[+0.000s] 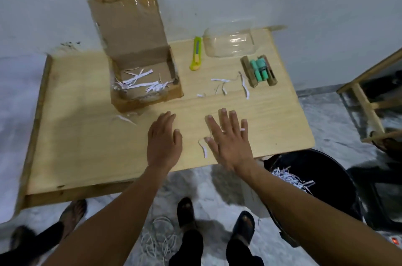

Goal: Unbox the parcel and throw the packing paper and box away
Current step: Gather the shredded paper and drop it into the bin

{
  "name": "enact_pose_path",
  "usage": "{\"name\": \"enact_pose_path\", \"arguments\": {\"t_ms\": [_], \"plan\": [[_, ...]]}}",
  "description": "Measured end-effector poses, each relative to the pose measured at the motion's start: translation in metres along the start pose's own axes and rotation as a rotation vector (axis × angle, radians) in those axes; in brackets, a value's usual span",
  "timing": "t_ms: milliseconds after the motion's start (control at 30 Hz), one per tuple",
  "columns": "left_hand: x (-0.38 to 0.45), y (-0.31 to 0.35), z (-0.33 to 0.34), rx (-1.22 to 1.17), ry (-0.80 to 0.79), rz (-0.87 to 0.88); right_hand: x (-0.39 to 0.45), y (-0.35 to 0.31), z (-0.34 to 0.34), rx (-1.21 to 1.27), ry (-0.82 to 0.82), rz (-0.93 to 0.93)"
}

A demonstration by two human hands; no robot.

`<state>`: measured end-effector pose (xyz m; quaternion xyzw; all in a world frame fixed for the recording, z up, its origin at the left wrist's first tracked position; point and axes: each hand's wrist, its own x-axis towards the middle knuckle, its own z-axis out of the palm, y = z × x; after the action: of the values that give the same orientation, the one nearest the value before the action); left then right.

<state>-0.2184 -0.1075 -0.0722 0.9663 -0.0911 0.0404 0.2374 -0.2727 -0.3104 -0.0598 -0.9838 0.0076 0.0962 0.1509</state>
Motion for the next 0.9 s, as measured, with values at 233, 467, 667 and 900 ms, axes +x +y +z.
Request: {"name": "enact_pose_path", "arguments": {"t_ms": [233,467,667,900], "plan": [[0.002,-0.001,0.001,0.040,0.013,0.018,0.071,0.001,-0.025,0.114,0.220,0.088],[0.003,0.000,-0.001,0.081,0.034,0.021,0.118,0.006,-0.033,0.181,0.239,0.294],[0.004,0.000,-0.002,0.082,-0.020,-0.009,0.099,-0.013,-0.026,0.110,0.120,-0.028],[0.003,0.001,-0.004,0.071,-0.015,-0.010,0.098,-0.006,-0.039,0.237,0.257,-0.054]]}}
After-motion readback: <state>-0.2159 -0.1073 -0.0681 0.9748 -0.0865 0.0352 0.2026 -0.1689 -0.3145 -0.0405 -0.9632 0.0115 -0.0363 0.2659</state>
